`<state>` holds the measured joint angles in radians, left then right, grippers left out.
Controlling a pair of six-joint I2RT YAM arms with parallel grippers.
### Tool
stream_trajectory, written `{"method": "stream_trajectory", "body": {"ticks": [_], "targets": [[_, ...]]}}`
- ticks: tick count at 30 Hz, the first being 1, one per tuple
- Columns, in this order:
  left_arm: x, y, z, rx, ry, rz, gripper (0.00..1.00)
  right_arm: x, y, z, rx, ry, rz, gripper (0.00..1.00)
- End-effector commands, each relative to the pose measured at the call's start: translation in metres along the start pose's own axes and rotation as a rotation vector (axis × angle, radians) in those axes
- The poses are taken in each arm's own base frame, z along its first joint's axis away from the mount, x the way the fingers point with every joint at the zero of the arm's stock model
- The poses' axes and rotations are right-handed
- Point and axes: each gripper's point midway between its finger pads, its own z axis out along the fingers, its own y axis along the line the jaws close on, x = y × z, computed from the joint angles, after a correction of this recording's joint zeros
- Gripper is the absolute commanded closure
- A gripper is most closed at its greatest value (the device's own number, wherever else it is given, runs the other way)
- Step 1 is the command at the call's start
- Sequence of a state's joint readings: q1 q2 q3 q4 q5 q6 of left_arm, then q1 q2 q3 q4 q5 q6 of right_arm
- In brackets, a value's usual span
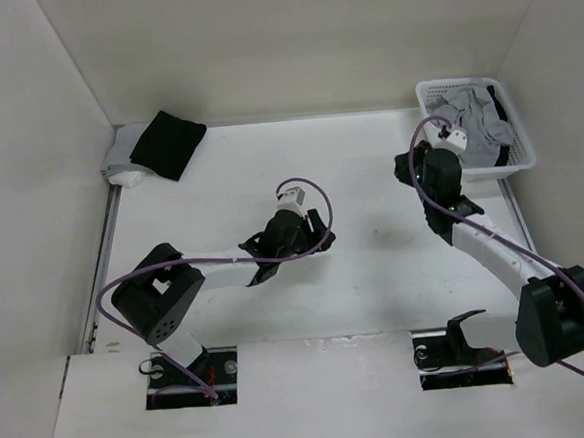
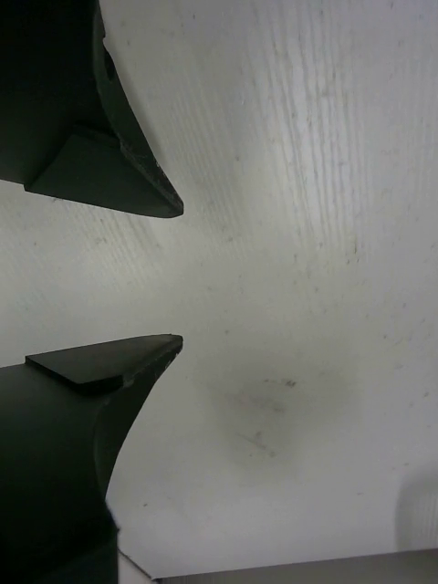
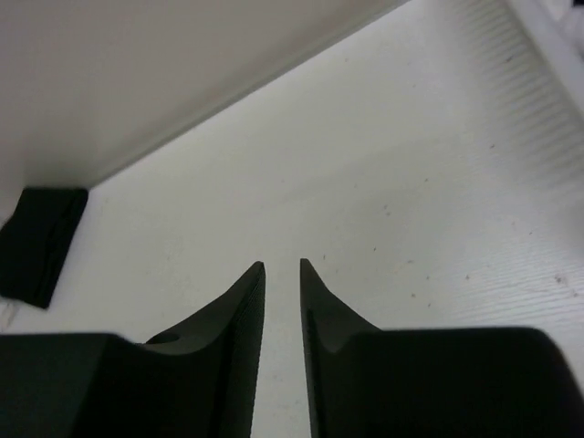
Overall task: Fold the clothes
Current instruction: Grab the tank top from the pile
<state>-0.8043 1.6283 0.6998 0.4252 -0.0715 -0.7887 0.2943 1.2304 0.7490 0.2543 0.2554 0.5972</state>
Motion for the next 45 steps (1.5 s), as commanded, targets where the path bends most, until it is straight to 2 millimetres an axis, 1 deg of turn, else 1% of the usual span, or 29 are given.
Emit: {"method": "stream_trajectory", "body": {"ticks": [1,3,4,6,9,11,13,14,16,18,19,21,26,27,28,29,30,31,33,35,36,38,39,40,41,42,43,44,45], "targets": [[-0.021,-0.042,-0.019,0.149,-0.079,0.045,0.47,-0.051,-0.018,0.017,0.107,-0.095,-0.003,0.84],[-0.017,-0.047,-0.024,0.174,-0.086,0.061,0.47,-0.066,-0.039,0.027,0.176,-0.104,0.007,0.95],[-0.013,-0.047,-0.026,0.182,-0.093,0.076,0.47,-0.075,-0.055,0.035,0.226,-0.111,0.018,0.98],[-0.012,-0.047,-0.027,0.199,-0.104,0.089,0.47,-0.089,-0.081,0.050,0.302,-0.128,0.043,1.00],[-0.011,-0.046,-0.028,0.209,-0.113,0.090,0.47,-0.105,-0.120,0.075,0.400,-0.139,0.069,1.00],[-0.010,-0.046,-0.027,0.212,-0.117,0.095,0.47,-0.118,-0.144,0.087,0.464,-0.150,0.067,0.95],[-0.007,-0.045,-0.026,0.214,-0.109,0.097,0.47,-0.132,-0.173,0.099,0.534,-0.166,0.059,0.83],[-0.005,-0.044,-0.025,0.212,-0.104,0.098,0.47,-0.137,-0.195,0.109,0.566,-0.164,0.054,0.74],[-0.002,-0.044,-0.021,0.213,-0.097,0.094,0.47,-0.137,-0.219,0.122,0.587,-0.132,0.045,0.66],[0.004,-0.044,-0.018,0.223,-0.073,0.085,0.47,-0.129,-0.251,0.141,0.594,-0.061,0.055,0.60],[0.006,-0.046,-0.016,0.231,-0.062,0.078,0.47,-0.125,-0.261,0.148,0.593,-0.033,0.062,0.58],[0.009,-0.049,-0.014,0.243,-0.054,0.075,0.47,-0.128,-0.273,0.157,0.598,-0.027,0.053,0.53],[0.009,-0.049,-0.013,0.255,-0.046,0.058,0.47,-0.128,-0.290,0.173,0.624,-0.014,0.043,0.50],[0.008,-0.046,-0.013,0.250,-0.051,0.051,0.47,-0.126,-0.293,0.177,0.627,-0.007,0.044,0.52],[0.007,-0.044,-0.012,0.245,-0.053,0.041,0.47,-0.121,-0.295,0.182,0.625,0.003,0.050,0.62],[0.006,-0.043,-0.012,0.243,-0.054,0.037,0.47,-0.119,-0.295,0.184,0.622,0.009,0.055,0.68],[0.005,-0.043,-0.012,0.243,-0.056,0.034,0.47,-0.118,-0.293,0.184,0.619,0.001,0.067,0.85],[0.004,-0.042,-0.012,0.241,-0.063,0.033,0.47,-0.119,-0.292,0.181,0.622,-0.011,0.074,0.91],[0.004,-0.040,-0.011,0.237,-0.065,0.035,0.48,-0.126,-0.288,0.178,0.613,-0.042,0.082,0.95],[0.004,-0.040,-0.010,0.240,-0.060,0.030,0.48,-0.161,-0.254,0.158,0.542,-0.157,0.096,0.97],[0.003,-0.040,-0.010,0.241,-0.061,0.030,0.48,-0.165,-0.251,0.155,0.538,-0.167,0.095,0.97],[0.003,-0.039,-0.008,0.237,-0.060,0.029,0.48,-0.199,-0.219,0.129,0.498,-0.250,0.090,0.97],[0.003,-0.039,-0.008,0.241,-0.053,0.022,0.48,-0.219,-0.195,0.108,0.465,-0.303,0.088,0.96],[0.002,-0.040,-0.009,0.246,-0.053,0.017,0.48,-0.228,-0.183,0.097,0.448,-0.326,0.087,0.96],[0.001,-0.040,-0.009,0.248,-0.057,0.016,0.48,-0.246,-0.151,0.073,0.393,-0.379,0.085,0.95],[0.000,-0.041,-0.010,0.251,-0.060,0.016,0.48,-0.249,-0.146,0.069,0.385,-0.387,0.084,0.95],[-0.001,-0.040,-0.010,0.250,-0.068,0.015,0.48,-0.263,-0.120,0.049,0.337,-0.431,0.090,0.95],[-0.002,-0.039,-0.009,0.250,-0.065,0.013,0.48,-0.268,-0.105,0.038,0.309,-0.450,0.093,0.94],[-0.003,-0.038,-0.010,0.248,-0.067,0.007,0.48,-0.274,-0.084,0.023,0.265,-0.471,0.095,0.94]]}}
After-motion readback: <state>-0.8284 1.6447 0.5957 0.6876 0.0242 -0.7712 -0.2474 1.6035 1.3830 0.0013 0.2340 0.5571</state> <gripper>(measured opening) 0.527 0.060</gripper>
